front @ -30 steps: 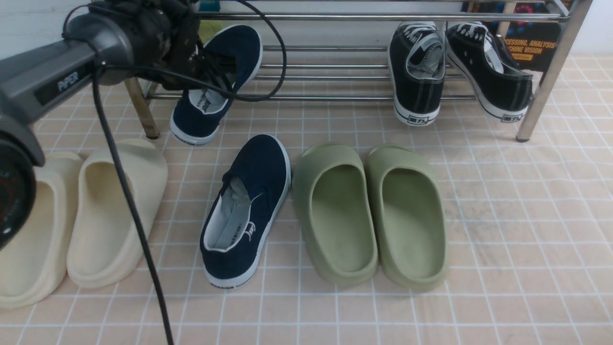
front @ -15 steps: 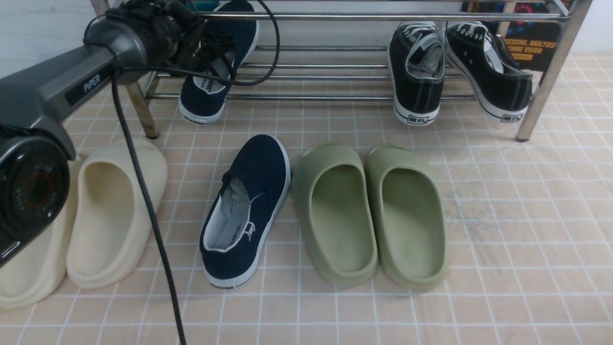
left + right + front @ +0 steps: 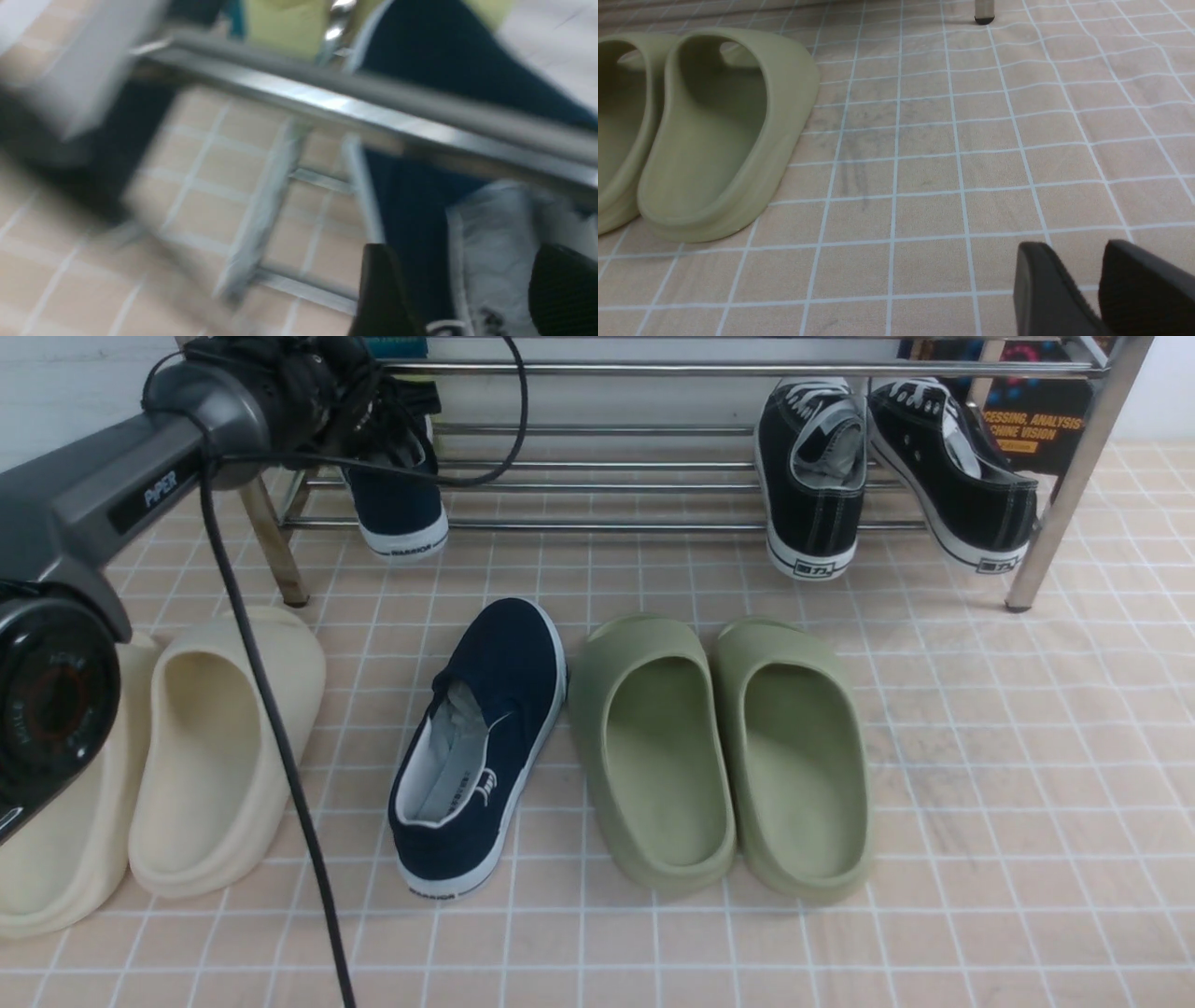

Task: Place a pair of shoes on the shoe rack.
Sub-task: Use the left arm to put a shoe into the shoe rack, then use the left arm to grab the shoe closest to it, then use the left arm to put a shoe into the shoe rack

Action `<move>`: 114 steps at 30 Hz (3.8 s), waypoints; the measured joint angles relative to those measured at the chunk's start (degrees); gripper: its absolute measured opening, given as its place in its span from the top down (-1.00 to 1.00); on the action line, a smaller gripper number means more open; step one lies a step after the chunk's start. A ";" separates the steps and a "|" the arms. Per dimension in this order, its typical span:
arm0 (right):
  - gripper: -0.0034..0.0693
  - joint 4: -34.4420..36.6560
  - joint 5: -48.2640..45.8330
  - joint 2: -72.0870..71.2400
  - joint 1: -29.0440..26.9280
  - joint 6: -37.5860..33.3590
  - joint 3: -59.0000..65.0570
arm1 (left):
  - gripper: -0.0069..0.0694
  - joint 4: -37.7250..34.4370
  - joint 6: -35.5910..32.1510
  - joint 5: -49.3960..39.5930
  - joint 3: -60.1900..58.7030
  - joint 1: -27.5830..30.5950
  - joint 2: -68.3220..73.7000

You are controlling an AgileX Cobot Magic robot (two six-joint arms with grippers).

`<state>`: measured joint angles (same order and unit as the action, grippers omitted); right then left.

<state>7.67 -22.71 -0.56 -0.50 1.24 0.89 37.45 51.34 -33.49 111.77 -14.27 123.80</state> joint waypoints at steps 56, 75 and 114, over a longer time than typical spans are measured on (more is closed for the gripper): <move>0.25 0.00 0.00 0.00 0.00 0.11 0.00 | 0.71 -38.89 -42.64 -19.01 -30.71 -1.65 -23.78; 0.25 0.00 0.00 0.00 0.00 0.17 0.00 | -0.27 -28.62 -33.71 -6.97 -41.12 -10.49 -23.51; 0.25 0.00 0.00 0.00 0.00 0.17 0.00 | 0.73 -29.74 -30.61 -11.86 12.57 -3.46 4.54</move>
<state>7.67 -22.71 -0.56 -0.50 1.41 0.89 7.71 20.73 -45.35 124.34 -17.73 128.35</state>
